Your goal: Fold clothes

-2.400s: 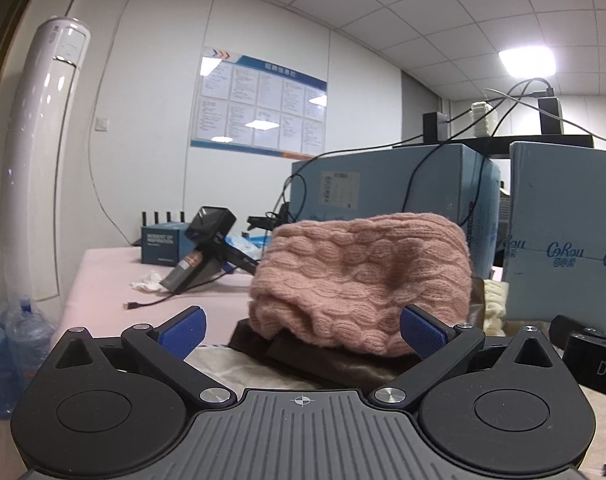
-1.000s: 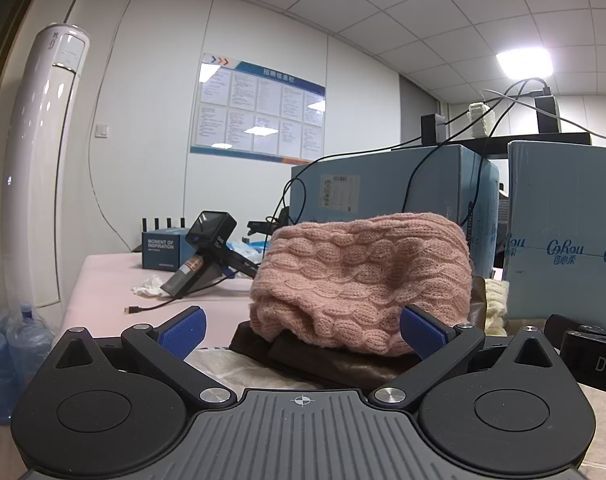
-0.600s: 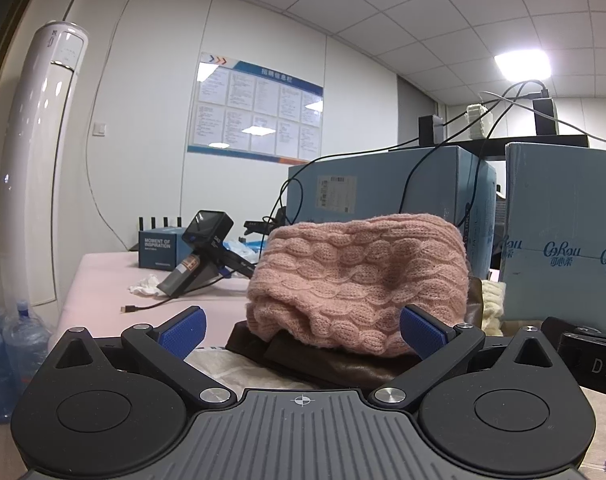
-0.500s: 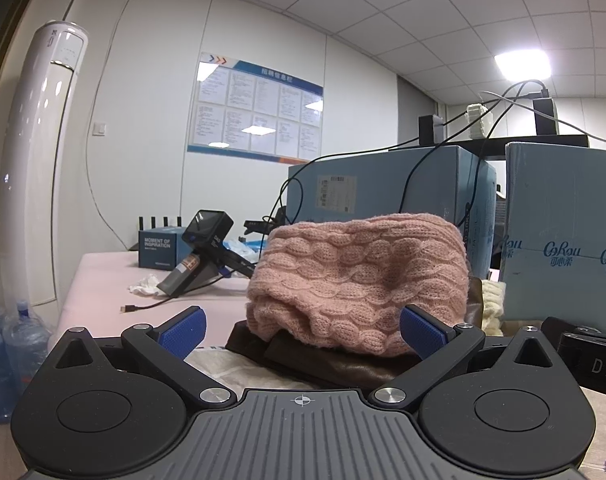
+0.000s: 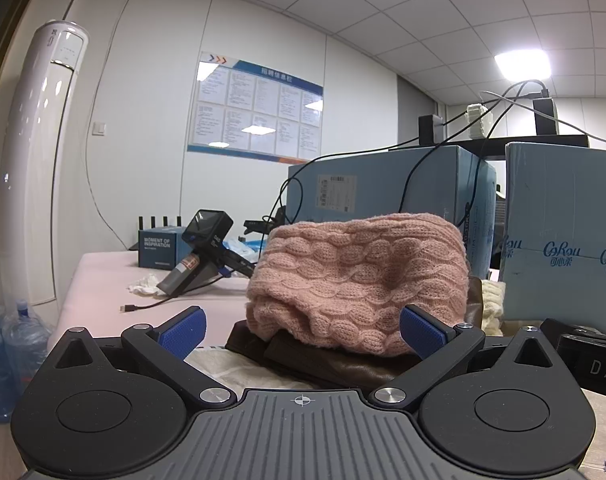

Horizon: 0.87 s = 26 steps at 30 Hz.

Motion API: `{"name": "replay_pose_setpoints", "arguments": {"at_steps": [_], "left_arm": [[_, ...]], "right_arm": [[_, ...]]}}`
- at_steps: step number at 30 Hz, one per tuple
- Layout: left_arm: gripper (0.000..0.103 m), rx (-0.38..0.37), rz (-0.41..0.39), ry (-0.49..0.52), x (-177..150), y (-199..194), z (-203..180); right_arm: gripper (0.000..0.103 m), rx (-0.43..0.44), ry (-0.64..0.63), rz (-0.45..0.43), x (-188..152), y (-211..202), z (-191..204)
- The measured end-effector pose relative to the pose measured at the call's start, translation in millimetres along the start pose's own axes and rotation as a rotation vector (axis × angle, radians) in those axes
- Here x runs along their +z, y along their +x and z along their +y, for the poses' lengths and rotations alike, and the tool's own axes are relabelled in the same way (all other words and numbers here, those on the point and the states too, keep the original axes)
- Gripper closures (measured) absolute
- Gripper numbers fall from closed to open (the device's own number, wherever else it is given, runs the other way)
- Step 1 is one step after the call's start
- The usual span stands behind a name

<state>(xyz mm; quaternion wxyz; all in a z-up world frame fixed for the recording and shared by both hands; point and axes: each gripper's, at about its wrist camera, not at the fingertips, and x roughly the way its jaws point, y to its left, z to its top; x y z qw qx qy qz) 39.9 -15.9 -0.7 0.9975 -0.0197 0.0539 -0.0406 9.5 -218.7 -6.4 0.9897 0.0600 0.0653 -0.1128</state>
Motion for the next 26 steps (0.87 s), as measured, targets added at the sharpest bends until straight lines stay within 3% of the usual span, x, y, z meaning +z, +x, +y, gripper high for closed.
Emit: {"name": "replay_pose_setpoints", "arguments": {"at_steps": [26], "left_arm": [[0.000, 0.001, 0.004, -0.004, 0.3, 1.4, 0.7]], "right_arm": [[0.000, 0.004, 0.002, 0.010, 0.2, 0.7, -0.8]]}}
